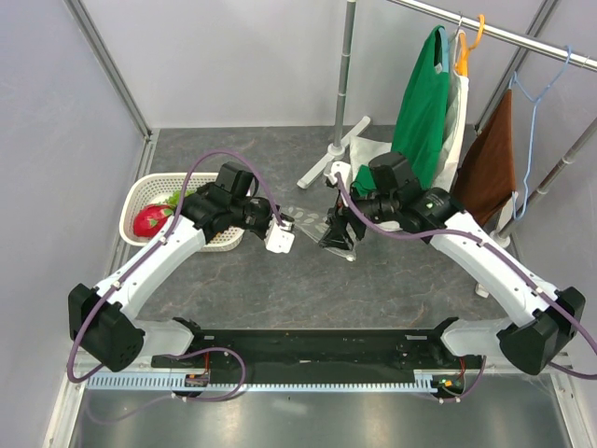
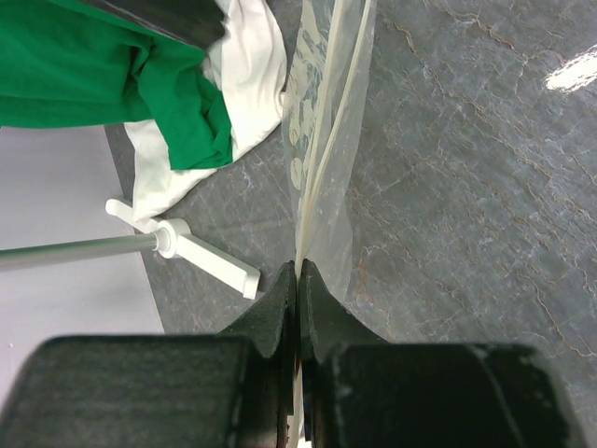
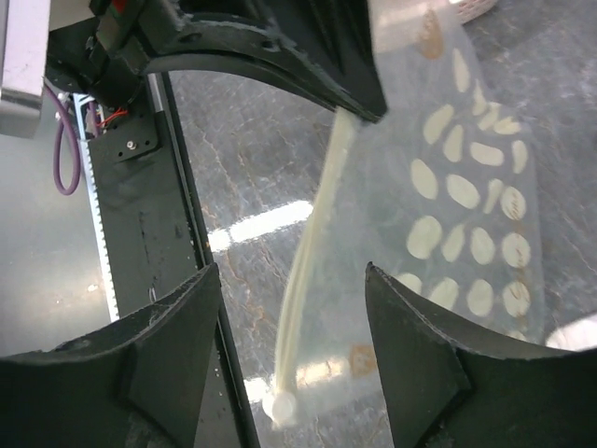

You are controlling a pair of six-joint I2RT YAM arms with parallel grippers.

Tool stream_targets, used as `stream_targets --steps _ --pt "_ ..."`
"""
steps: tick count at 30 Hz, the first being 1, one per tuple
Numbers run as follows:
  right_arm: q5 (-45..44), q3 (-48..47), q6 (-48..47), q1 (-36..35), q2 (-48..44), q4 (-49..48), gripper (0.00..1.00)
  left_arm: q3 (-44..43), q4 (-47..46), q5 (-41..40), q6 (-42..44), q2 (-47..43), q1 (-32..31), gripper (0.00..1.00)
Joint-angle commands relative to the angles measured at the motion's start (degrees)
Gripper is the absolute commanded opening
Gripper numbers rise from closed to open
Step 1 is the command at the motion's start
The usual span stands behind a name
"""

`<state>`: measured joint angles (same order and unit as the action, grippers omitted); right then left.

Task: Place the food in the zip-top bag and seal the zipper
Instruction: Pick up the zipper food storage bag at the center of the board, then open the zipper of the food storage bag.

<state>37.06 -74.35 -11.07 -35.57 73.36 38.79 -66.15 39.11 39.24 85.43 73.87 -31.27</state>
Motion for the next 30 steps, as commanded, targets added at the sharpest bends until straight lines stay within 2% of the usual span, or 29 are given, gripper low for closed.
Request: stream_targets --steps 1,6,14,15,16,18,22,30 --pt "-1.5 1.4 0.7 -2.9 1.9 -4.2 0.68 0.3 -1.0 2.8 0.9 -1.4 -0.2 0.02" --pt "-4.0 1.5 1.3 -3.8 3.7 -5.6 0.58 0.6 -1.1 3.2 0.7 -1.5 -0.2 0.02" --pt "-6.1 1.0 0.4 -3.7 5.9 -5.5 0.5 1.1 -1.0 3.5 1.4 -2.1 -0.2 0.02" --pt "-6.3 1.0 0.4 -3.7 6.3 -5.5 0.48 1.1 -1.0 3.4 1.3 -2.1 -0.2 0.02" --pt "-6.2 0.9 0.4 -3.8 6.4 -5.3 0.42 1.2 -1.0 3.4 1.3 -2.1 -0.2 0.02" --pt "-6.2 0.8 0.4 -3.8 6.7 -5.2 0.4 1.3 -1.1 3.3 1.5 -2.1 -0.3 0.02" --pt "-6.7 0.6 0.4 -3.8 7.1 -5.3 0.29 1.3 -1.0 3.4 1.5 -2.1 -0.2 0.02" --pt "-11.7 0.1 0.3 -4.1 8.0 -5.6 0.23 0.8 -1.1 4.3 0.4 -2.1 -0.2 0.02"
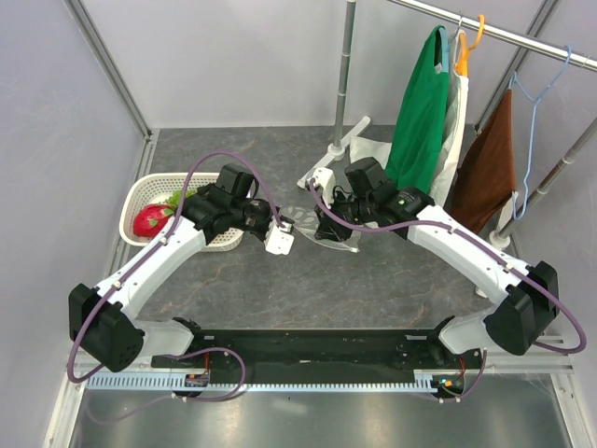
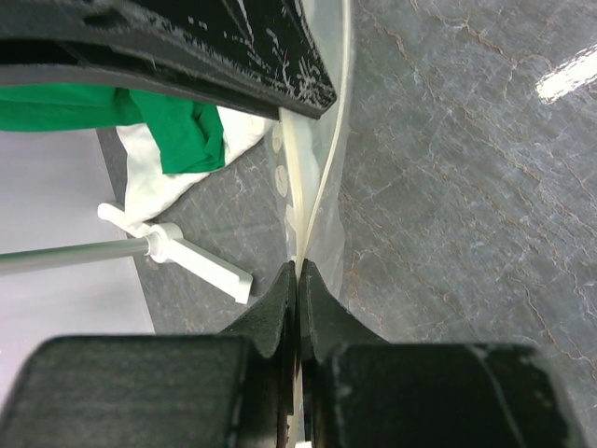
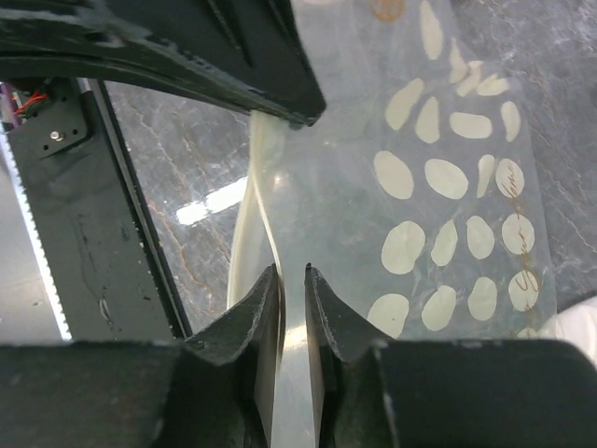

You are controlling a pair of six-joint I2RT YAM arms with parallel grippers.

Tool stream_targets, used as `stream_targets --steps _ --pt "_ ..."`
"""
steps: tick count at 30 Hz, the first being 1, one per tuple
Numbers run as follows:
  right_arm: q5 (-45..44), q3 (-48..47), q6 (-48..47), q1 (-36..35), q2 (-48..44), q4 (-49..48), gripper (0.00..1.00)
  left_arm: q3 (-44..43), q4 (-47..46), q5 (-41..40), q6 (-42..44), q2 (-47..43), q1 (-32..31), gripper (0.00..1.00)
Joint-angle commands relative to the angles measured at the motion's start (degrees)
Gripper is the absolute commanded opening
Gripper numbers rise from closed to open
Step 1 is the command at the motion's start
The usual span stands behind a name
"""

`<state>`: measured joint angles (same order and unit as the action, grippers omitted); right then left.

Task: Place the food in the zip-top bag and seal the zipper
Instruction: Open the zipper of the food storage bag.

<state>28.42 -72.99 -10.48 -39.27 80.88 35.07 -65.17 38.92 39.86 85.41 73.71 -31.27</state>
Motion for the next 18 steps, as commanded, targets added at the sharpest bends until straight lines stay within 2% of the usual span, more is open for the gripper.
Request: stream_targets --steps 1,9,10,11,12,13,15,16,17,18 --pt "-3.4 -1.3 -0.3 -0.4 0.6 -2.0 0.23 -0.5 -0.8 3.9 -0.1 -1.8 -0.2 0.02" --pt "-4.8 -2.4 0.9 -1.8 2.3 -3.8 0.26 -1.0 -0.8 5.1 -1.6 -1.0 -0.2 0.02" --pt "-4.8 -2.7 1.2 -1.8 2.6 -4.0 0.21 -1.0 -0.7 5.0 -2.2 -0.9 -0.2 0.02" --pt "-4.8 -2.9 1.4 -1.8 2.8 -4.0 0.12 -1.1 -0.8 4.9 -3.2 -0.9 -0.2 0.04" --pt "-5.4 -2.9 1.9 -1.7 3.0 -4.0 0.0 -1.6 -2.5 4.7 -5.7 -0.9 -0.2 0.15" --pt "-8.2 -2.8 4.2 -1.7 2.9 -4.3 0.0 -2.1 -3.7 3.5 -15.0 -0.8 0.1 0.22" --pt "-12.5 -2.2 7.0 -1.2 2.0 -4.7 0.0 -3.6 -5.7 3.2 -25.6 -0.9 1.9 0.4" --pt "-14.8 -1.8 9.8 -0.7 1.4 -4.7 0.0 -3.6 -9.5 3.5 -38.9 -1.3 5.7 0.57" --pt "-15.4 -0.8 10.4 -0.2 -0.3 -5.2 0.0 -3.4 -12.3 3.6 -46.5 -2.4 8.1 0.84" --pt "-16.4 -0.1 12.4 0.3 -1.2 -5.6 0.0 -2.9 -14.0 3.8 -53.1 -3.3 10.6 0.87"
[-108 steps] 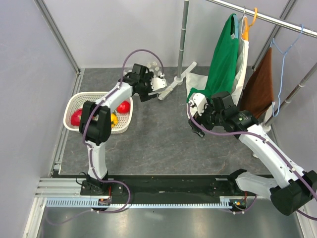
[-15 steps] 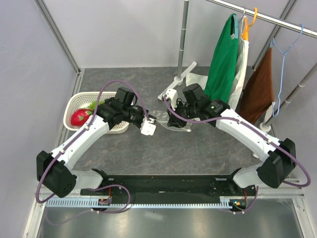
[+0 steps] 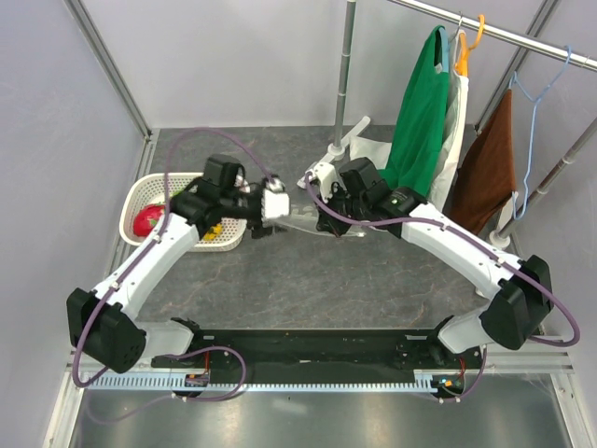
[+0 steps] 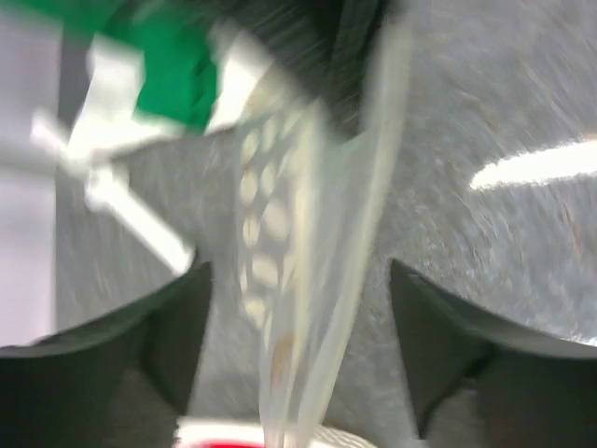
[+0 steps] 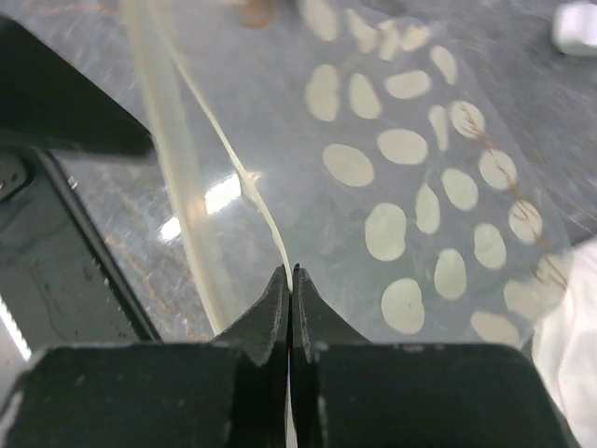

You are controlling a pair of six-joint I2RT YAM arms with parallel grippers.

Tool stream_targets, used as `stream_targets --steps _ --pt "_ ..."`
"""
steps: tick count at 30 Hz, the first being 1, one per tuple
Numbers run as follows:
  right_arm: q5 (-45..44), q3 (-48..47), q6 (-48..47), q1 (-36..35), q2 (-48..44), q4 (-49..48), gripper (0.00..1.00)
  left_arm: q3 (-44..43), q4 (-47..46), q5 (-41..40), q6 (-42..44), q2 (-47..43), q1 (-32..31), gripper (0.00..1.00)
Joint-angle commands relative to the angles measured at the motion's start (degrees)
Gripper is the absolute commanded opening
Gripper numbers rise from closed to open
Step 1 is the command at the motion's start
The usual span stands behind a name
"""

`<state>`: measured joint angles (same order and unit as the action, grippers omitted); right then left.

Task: Place the food in the zip-top bag and seal the zipper
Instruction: Open the zipper of the food storage bag.

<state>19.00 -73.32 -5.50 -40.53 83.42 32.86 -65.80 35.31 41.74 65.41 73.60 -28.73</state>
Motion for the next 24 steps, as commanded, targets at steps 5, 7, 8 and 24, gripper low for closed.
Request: stream_targets --steps 5,7,8,24 --pt "-16.8 1.3 17.6 1.5 -10.5 -6.6 0.0 -1.9 -13.2 -2.0 -64.3 -7.3 15.1 1.0" --pt "-21.4 1.0 20.2 1.5 -12.4 -6.1 0.0 -2.0 -13.7 -8.6 -75.6 -9.1 15.2 1.0" --pt "-22.9 0.6 21.2 1.6 -12.8 -5.1 0.0 -2.0 -12.7 -11.2 -79.5 -9.6 15.1 1.0" --pt "-35.2 2.9 34.8 -8.1 -1.6 -12.2 0.0 10.1 -24.1 -17.7 -113.8 -7.1 9.0 0.96"
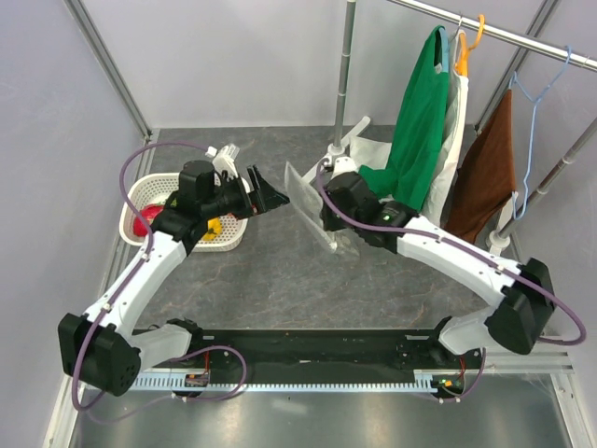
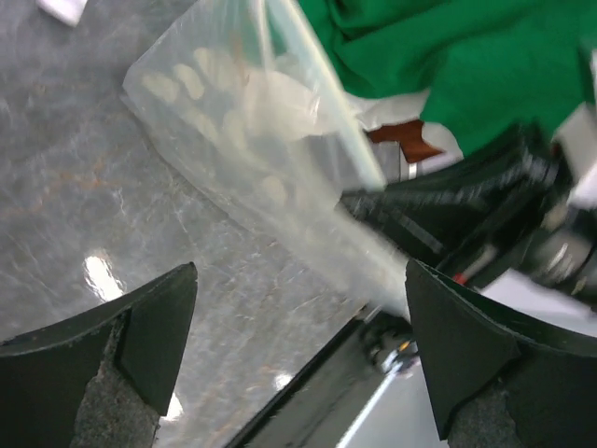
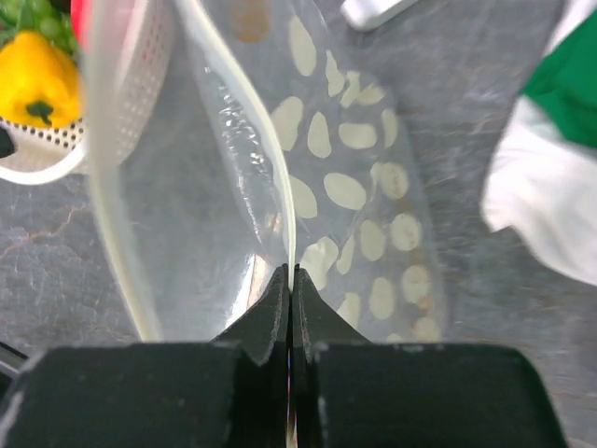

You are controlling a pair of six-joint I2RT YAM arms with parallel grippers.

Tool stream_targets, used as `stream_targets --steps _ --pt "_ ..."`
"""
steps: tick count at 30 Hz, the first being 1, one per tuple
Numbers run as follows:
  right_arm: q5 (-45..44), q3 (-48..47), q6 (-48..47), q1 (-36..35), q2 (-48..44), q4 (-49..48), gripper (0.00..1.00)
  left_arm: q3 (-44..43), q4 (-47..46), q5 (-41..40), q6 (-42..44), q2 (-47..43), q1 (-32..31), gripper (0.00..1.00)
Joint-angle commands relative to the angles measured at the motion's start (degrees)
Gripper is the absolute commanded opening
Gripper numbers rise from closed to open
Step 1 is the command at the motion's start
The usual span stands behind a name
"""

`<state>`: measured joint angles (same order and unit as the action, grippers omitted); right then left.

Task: Place the food in the zip-top bag and seal the zipper
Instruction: Open the zipper of the food storage bag.

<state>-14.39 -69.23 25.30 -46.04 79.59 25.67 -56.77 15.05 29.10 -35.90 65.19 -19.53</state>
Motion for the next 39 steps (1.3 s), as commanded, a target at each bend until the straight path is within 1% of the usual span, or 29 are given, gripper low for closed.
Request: stream_targets --steps 1,2,3,5,8,10,12,13,15,16,17,21,22,25,27,28,30,31,33,34,36,39 --pt "-1.5 -0.8 5.1 -2.9 3.6 -5.7 0.0 1.5 -4.9 -5.5 -13.0 1.6 -0.3 0.94" --pt "-0.6 -0.7 5.8 -3.4 4.2 -6.2 0.0 2.4 -5.2 -6.5 -13.5 1.8 -0.7 0.91" --pt "0.1 -0.5 6.2 -3.5 4.7 -6.5 0.0 3.0 -5.6 -8.3 -14.6 1.9 -1.3 0.91" --pt "0.7 -0.4 7.0 -4.0 5.7 -7.3 0.0 4.4 -6.3 -8.6 -15.3 2.0 -1.7 0.9" --pt "-0.7 -1.3 6.6 -4.2 6.3 -7.7 0.0 5.1 -2.1 -11.6 -15.7 2.0 -2.6 0.85" --pt "-1.4 -2.4 6.1 -4.2 6.6 -7.5 0.0 5.4 0.8 -13.2 -15.6 2.0 -2.8 0.83" --pt "-1.6 -3.1 5.8 -4.1 7.1 -7.5 0.0 6.5 2.4 -12.1 -15.2 3.0 -3.0 0.81" --pt "-1.3 -3.6 5.8 -4.1 7.2 -7.6 0.0 6.8 2.5 -12.1 -15.2 3.4 -3.0 0.77" --pt "-0.3 -3.8 5.7 -4.1 6.9 -8.0 0.0 7.8 1.8 -12.8 -15.1 4.7 -3.1 0.73" --pt "-0.3 -4.0 5.6 -4.1 6.7 -8.2 0.0 8.0 1.5 -13.7 -14.8 6.5 -3.1 0.66" --pt "0.0 -3.9 5.3 -4.1 6.5 -8.3 0.0 8.2 -0.2 -14.2 -14.5 7.0 -3.1 0.63" --pt "0.6 -3.3 3.9 -4.2 5.0 -8.3 0.0 7.5 -3.5 -10.5 -14.1 8.2 -3.1 0.59" --pt "0.7 -2.7 3.6 -4.2 4.9 -8.5 0.0 7.6 -4.0 -10.0 -14.4 8.2 -3.1 0.53" --pt "0.9 -1.8 3.4 -4.1 4.4 -8.9 0.0 7.8 -3.4 -9.9 -14.8 8.7 -3.2 0.41" --pt "2.1 -1.6 3.8 -4.2 4.3 -9.2 0.0 7.6 -3.5 -9.3 -15.3 9.5 -3.4 0.41" --pt "3.0 -1.6 4.4 -4.1 4.3 -9.7 0.0 7.2 -4.3 -9.2 -15.4 9.9 -3.8 0.37" --pt "2.5 -1.5 5.2 -4.2 4.2 -9.6 0.0 6.4 -5.2 -7.6 -14.2 10.8 -4.8 0.14" --pt "2.0 -1.3 5.1 -4.1 3.9 -9.4 0.1 5.1 -5.0 -6.8 -13.3 10.9 -5.3 0.02" --pt "2.0 -1.7 1.1 -4.1 3.7 -9.4 0.26 3.9 -4.2 -6.9 -10.2 10.1 -7.4 0.02" --pt "1.9 -2.0 -0.3 -3.9 3.8 -9.2 0.4 2.8 -3.0 -7.5 -7.9 9.8 -8.1 0.02" --pt "3.4 -3.2 -1.6 -3.9 4.3 -8.5 0.45 2.1 -2.0 -8.7 -6.5 9.0 -9.4 0.02" --pt "4.5 -4.0 -3.5 -3.9 5.0 -7.3 0.47 2.8 -1.3 -9.1 -5.7 8.1 -9.9 0.02"
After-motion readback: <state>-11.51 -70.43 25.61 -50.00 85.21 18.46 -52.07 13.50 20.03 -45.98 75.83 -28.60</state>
